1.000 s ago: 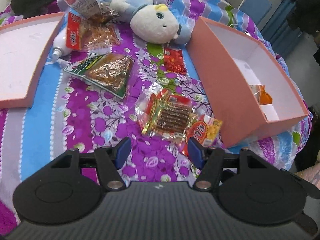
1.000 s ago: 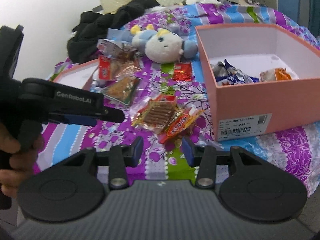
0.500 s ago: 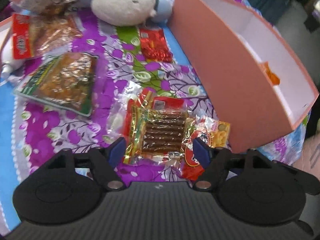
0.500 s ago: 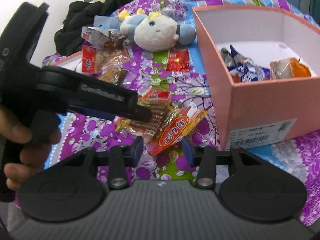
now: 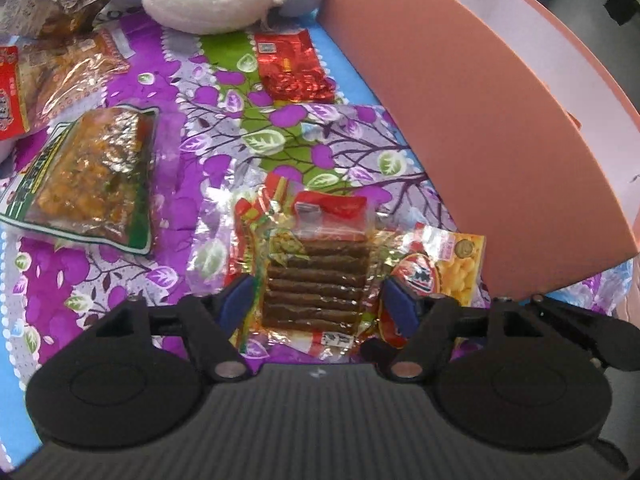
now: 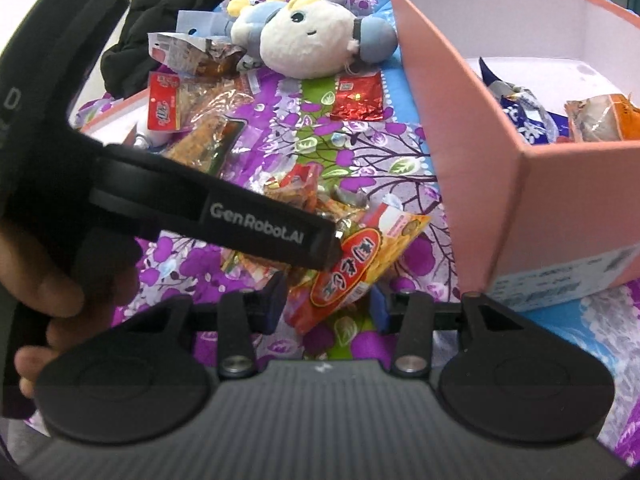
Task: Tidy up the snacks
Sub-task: 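Grasp the brown sausage-stick packet with the left tool while the right tool grasps the orange-labeled packet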
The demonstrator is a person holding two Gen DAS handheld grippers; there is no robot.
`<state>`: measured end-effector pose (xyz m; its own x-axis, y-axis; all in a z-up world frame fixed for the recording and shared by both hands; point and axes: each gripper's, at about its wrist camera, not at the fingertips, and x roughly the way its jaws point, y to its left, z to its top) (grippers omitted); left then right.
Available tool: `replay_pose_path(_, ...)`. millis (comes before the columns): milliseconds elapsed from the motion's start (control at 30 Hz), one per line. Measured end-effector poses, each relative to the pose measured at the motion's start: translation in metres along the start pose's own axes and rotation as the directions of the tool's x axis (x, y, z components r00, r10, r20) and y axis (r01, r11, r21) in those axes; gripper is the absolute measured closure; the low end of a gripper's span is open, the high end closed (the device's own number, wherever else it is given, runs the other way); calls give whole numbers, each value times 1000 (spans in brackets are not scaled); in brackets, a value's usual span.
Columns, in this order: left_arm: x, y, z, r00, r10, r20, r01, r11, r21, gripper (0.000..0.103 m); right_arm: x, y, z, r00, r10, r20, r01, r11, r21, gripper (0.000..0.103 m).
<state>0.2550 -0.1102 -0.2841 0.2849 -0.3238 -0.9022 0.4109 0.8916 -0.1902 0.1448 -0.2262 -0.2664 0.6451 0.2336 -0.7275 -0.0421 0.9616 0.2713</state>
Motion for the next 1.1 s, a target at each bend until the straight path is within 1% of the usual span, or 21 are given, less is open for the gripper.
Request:
replay_pose_path(167, -1, 6, 0, 1000, -19, 5, 19, 999, -27, 35, 9, 1, 1, 1000, 18, 12, -18, 1000, -12, 62)
replay_pose_path(333, -1, 5, 0, 1000, -22, 7, 22, 999, -32, 38, 16, 3, 4, 999, 50, 16, -50, 999, -19, 67)
replay_pose_path(500, -3, 6, 1, 999, -32, 9, 32, 998, -44, 41, 16, 3, 6, 998, 64, 10, -64, 997, -36, 72)
replay_pose_path(600, -7, 6, 0, 999, -41, 17, 41, 998, -53, 44, 12, 0, 8, 997, 81, 5, -81, 996, -27, 77)
replay_pose_path(667, -10, 8, -1, 999, -48, 24, 49, 996, -72, 44, 9, -1, 8, 996, 90, 2, -90, 995, -29, 83)
replay_pose_path(700, -12, 10, -2, 998, -52, 27, 54, 995, -81, 45, 7, 0, 7, 996, 94, 1, -94, 995, -33, 83)
replay_pose_path(767, -16, 15, -3, 998, -48, 37, 51, 994, -95, 45, 3, 1, 6, 995, 95, -5, -95, 995, -44, 90)
replay_pose_path(833, -23, 21, -5, 997, -54, 52, 59, 991, -117, 45, -1, 2, 3, 996, 91, -15, -92, 994, -51, 91)
replay_pose_path(900, -30, 28, -8, 997, -42, 62, 50, 990, -134, 45, -5, 2, 1, 996, 89, -20, -90, 995, -48, 95)
replay_pose_path(1000, -42, 37, -14, 997, -22, 75, 33, 988, -152, 45, -12, 1, -3, 996, 82, -21, -83, 996, -44, 96)
replay_pose_path(1100, -55, 39, -24, 996, 0, 88, 15, 986, -168, 45, -20, -1, -7, 996, 84, -20, -84, 996, -15, 97)
